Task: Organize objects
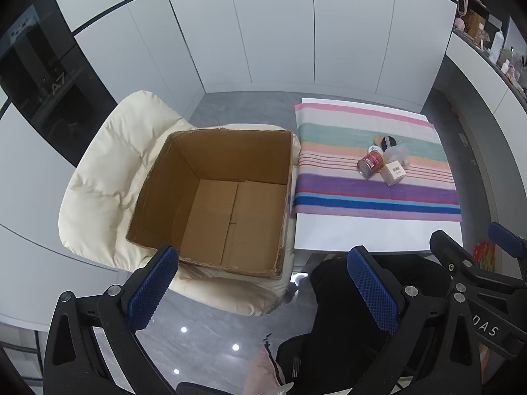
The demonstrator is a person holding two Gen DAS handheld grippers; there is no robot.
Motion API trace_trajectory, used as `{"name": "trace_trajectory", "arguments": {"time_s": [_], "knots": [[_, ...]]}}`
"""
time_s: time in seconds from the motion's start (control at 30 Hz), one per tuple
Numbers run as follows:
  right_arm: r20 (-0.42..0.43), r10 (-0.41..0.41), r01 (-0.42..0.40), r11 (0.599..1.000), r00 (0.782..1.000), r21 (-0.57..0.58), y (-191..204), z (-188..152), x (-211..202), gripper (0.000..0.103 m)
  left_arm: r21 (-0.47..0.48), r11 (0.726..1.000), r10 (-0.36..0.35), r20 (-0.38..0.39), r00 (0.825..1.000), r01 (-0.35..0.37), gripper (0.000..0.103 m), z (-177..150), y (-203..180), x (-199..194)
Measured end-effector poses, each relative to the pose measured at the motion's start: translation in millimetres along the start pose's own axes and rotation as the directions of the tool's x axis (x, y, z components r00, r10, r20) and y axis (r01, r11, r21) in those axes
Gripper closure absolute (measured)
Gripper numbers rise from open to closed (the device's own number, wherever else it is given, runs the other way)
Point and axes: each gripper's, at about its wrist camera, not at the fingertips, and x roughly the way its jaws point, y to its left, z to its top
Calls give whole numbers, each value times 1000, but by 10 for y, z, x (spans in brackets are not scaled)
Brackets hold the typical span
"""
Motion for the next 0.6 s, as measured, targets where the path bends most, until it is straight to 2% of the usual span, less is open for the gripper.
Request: {"name": "trace_trajectory", "arguments": {"time_s": [0.6], "knots": [[-4,4,-4,1000,1000,0,2,-9,-10,0,11,1000,-2,7,1000,1,0,5,-9,-39]]}}
